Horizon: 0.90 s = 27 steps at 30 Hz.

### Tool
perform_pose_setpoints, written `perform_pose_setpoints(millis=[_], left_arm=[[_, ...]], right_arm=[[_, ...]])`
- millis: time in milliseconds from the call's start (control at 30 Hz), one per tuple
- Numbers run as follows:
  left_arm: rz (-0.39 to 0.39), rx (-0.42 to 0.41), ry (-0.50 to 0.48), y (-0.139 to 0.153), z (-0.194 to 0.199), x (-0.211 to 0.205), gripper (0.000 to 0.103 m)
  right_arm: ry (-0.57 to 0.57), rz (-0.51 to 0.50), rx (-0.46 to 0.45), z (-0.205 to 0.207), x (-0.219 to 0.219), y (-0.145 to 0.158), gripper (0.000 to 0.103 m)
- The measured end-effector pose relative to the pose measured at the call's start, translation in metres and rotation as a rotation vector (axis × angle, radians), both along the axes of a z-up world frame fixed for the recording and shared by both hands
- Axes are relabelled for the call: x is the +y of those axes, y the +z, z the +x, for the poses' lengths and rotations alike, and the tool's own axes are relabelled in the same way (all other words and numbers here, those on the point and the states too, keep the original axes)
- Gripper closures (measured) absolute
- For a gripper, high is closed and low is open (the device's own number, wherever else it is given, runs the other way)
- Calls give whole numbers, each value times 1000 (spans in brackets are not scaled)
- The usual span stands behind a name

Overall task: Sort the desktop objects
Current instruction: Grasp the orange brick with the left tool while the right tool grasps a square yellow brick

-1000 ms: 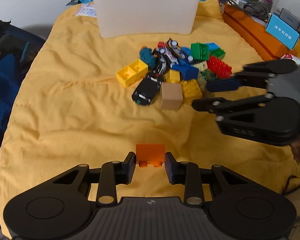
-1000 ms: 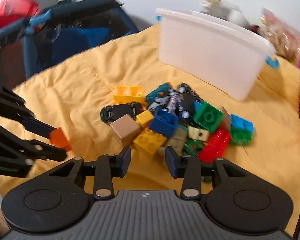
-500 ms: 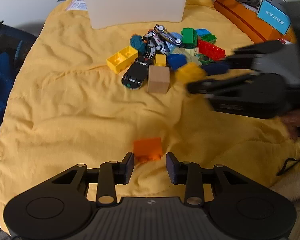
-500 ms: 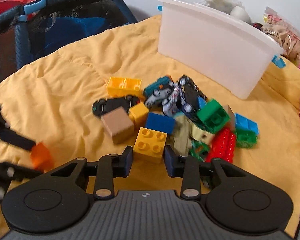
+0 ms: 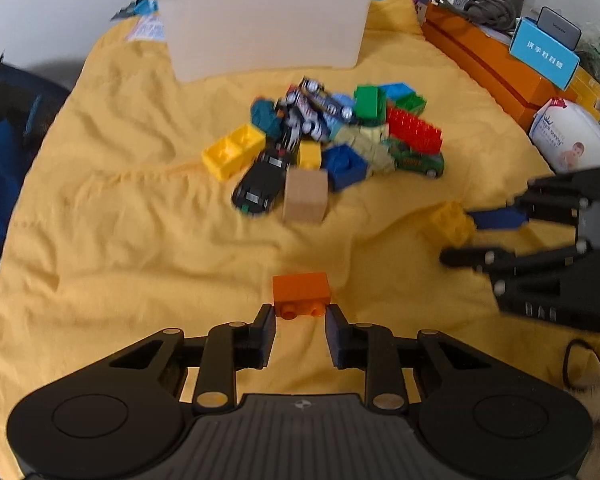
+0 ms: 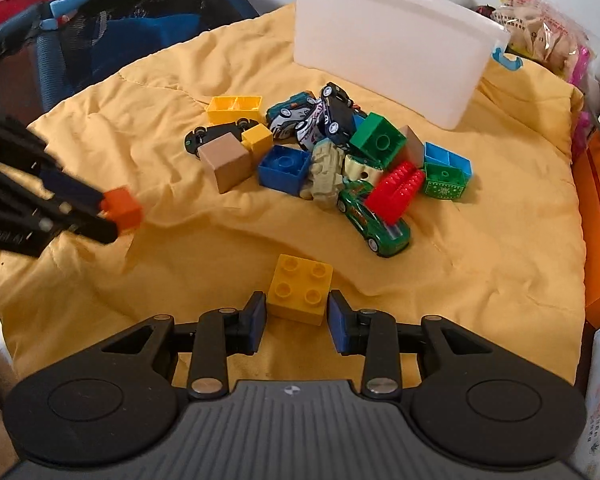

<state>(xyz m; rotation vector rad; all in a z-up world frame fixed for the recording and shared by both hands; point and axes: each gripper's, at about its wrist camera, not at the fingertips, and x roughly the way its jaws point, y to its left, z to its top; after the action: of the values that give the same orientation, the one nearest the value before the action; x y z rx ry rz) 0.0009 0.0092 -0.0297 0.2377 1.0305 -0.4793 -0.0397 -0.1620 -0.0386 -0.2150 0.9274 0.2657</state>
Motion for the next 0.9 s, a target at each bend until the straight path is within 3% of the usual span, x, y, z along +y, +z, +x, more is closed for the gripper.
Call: perform_pose_setpoints(millis=[233,367,467,600,667,833,900], left_arm=[[-3,-24,-7,5,19,-19,71],[28,-41,-34,11,9,-16,71],[111,-84,-191,10,-8,-17,70],[335,-225,-501,-1,-31,-33,70],[369,-245,-595,-5,-32,-37,70],[426,-226,-682,-18,-7,-42,71],[373,-173,-676,-16,10,-41,79]], right_arm=[[-16,27,-2,-2,-4,-2,66],[-9,22,-11,-5,-5,-2,66],[-18,34,-6,-7,-8,-3,66],[-16,32,-10,-8,-8,-2,66],[-17,27,-13,-9,-7,-3,66],[-40,32,-13,-10,-8,-3,66],[-50,31,-14,-11,-7,-3,66]])
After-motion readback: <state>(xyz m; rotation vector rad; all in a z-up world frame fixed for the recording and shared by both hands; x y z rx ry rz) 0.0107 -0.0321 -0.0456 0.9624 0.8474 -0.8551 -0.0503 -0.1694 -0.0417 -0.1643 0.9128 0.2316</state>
